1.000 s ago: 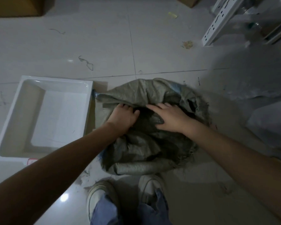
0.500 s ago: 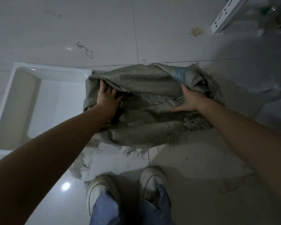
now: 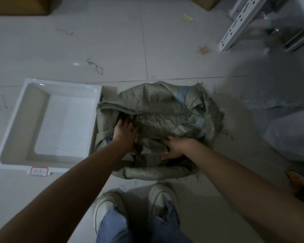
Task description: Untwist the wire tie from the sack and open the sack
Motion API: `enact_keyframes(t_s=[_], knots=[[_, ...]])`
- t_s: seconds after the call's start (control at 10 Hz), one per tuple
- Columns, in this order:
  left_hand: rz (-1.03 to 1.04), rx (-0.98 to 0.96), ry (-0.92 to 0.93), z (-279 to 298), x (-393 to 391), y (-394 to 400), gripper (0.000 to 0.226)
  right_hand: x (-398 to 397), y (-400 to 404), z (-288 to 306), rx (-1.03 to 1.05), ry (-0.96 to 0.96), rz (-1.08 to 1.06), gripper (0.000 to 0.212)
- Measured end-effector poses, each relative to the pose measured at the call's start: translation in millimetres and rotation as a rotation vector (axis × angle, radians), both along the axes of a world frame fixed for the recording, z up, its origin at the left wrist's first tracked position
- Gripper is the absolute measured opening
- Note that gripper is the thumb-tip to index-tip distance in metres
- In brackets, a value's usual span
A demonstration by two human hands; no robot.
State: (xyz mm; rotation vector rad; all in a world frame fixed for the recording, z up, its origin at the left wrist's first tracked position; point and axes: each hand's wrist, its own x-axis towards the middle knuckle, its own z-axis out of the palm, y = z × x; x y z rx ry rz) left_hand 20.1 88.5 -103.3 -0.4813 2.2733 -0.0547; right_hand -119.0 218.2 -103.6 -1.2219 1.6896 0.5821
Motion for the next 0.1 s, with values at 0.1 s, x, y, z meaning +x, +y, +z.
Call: enact_keyframes(t_s=[0.1], knots=[[-0.077, 0.14, 0.253, 16.1, 13.4, -17.6, 0.066, -6.9, -0.7, 32.9, -0.119, -0.099, -0.177, 0.074]])
